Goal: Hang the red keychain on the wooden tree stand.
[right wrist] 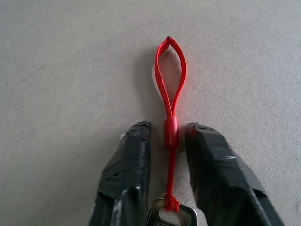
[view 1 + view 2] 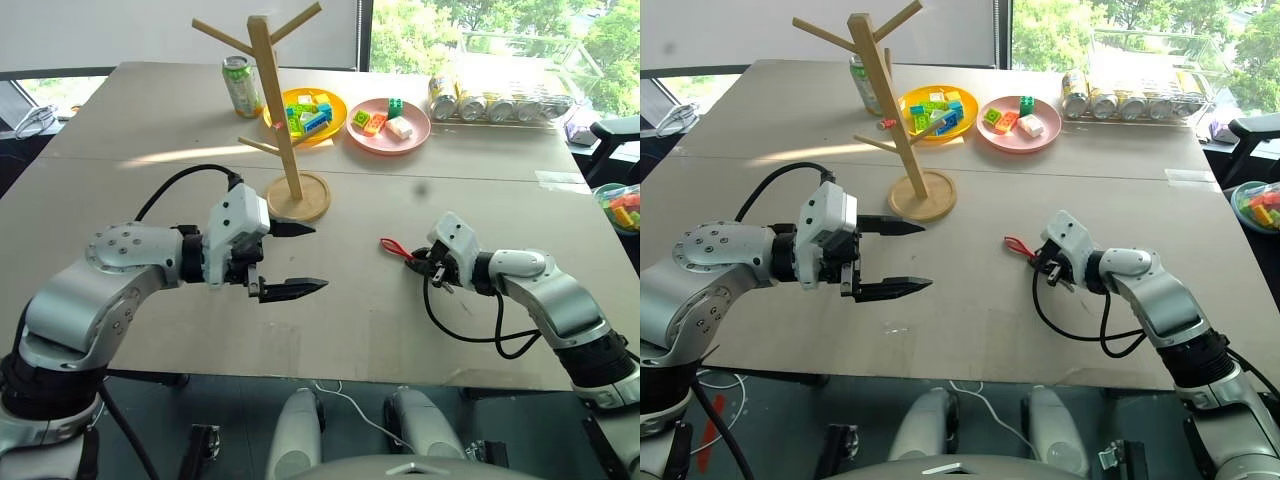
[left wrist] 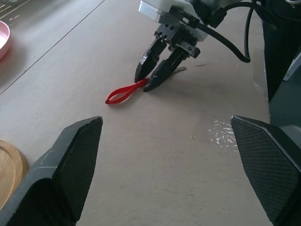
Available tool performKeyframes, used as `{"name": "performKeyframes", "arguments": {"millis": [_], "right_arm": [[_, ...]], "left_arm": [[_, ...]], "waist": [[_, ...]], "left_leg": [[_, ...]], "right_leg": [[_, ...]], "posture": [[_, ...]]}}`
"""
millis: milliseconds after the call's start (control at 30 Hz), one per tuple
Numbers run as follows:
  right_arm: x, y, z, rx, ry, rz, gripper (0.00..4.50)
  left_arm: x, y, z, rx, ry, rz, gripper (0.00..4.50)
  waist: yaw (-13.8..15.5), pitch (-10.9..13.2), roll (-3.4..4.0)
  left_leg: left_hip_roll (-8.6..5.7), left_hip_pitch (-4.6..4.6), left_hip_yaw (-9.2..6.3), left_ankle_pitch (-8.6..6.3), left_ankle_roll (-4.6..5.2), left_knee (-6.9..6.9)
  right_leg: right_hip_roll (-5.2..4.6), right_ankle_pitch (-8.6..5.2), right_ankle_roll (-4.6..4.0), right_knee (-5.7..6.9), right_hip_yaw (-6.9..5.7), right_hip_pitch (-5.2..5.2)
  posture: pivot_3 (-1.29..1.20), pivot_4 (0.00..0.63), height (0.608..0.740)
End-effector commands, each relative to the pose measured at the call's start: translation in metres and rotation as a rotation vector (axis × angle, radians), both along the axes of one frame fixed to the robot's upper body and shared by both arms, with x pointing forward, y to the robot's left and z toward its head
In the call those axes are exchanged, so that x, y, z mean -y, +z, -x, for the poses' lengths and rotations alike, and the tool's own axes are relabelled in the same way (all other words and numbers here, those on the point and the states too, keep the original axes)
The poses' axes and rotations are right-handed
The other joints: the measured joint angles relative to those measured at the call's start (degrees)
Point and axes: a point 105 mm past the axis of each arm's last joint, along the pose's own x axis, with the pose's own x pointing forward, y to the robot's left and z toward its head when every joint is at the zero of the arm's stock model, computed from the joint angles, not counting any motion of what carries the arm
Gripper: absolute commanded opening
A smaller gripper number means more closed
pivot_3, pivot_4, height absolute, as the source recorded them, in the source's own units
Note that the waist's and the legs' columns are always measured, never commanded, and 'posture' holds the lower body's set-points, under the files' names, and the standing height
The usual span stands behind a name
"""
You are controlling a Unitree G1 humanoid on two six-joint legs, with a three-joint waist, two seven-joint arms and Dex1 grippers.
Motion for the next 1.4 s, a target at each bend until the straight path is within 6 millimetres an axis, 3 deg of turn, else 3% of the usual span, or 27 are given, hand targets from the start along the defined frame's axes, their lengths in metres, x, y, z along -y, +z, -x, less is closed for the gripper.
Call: {"name": "performKeyframes", "arguments": {"millis": [33, 167, 400, 767, 1033, 1267, 1400], "right_arm": [[0.000, 0.001, 0.000, 0.024, 0.008, 0.006, 0.05], [0.000, 0.010, 0.000, 0.069, 0.027, -0.005, 0.05], [-0.033, 0.079, 0.007, 0.260, 0.107, -0.301, 0.05], [-0.078, 0.145, 0.002, 0.479, 0.188, -0.507, 0.05], [-0.114, 0.161, -0.009, 0.591, 0.250, -0.551, 0.05], [-0.143, 0.161, -0.014, 0.642, 0.309, -0.523, 0.05], [-0.149, 0.156, -0.020, 0.651, 0.305, -0.497, 0.05]], "left_arm": [[0.002, 0.009, 0.003, 0.046, -0.021, -0.005, 4.50], [0.001, 0.012, 0.003, 0.044, 0.000, 0.027, 4.50], [-0.014, 0.051, 0.007, -0.006, 0.155, 0.285, 4.50], [-0.063, 0.095, 0.021, 0.086, 0.406, 0.490, 4.50], [-0.083, 0.108, 0.026, 0.164, 0.507, 0.508, 4.50], [-0.088, 0.108, 0.030, 0.185, 0.537, 0.504, 4.50], [-0.086, 0.107, 0.030, 0.188, 0.540, 0.503, 4.50]], "waist": [[0.00, 0.00, 0.00], [0.01, 0.00, 0.00], [-0.09, 0.03, -0.01], [-0.19, 0.11, -0.07], [-0.10, 0.13, -0.09], [-0.08, 0.17, -0.07], [-0.15, 0.17, -0.07]], "left_leg": [[0.00, 0.00, 0.00, 0.00, 0.00, 0.00], [0.00, 0.00, 0.00, 0.00, 0.00, 0.01], [0.02, 0.00, -0.05, 0.00, 0.00, 0.02], [0.02, 0.01, -0.06, 0.00, -0.01, 0.05], [0.02, 0.02, -0.05, 0.01, -0.01, 0.04], [0.02, 0.01, -0.04, 0.01, -0.02, 0.03], [0.02, 0.04, -0.04, 0.01, -0.02, 0.01]], "right_leg": [[0.00, 0.00, 0.00, 0.00, 0.00, 0.00], [0.00, 0.00, 0.00, 0.02, 0.00, 0.00], [0.03, 0.00, 0.01, 0.08, -0.02, 0.00], [-0.02, 0.02, -0.01, 0.07, -0.04, 0.01], [-0.02, 0.03, -0.03, 0.10, -0.05, 0.00], [-0.05, 0.03, -0.03, 0.10, -0.07, 0.00], [-0.04, 0.03, -0.04, 0.12, -0.07, -0.01]], "posture": [[0.00, 0.150, 0.733], [0.00, 0.150, 0.733], [0.00, 0.150, 0.733], [0.00, 0.150, 0.733], [0.00, 0.150, 0.733], [0.00, 0.150, 0.733], [0.00, 0.150, 0.733]]}}
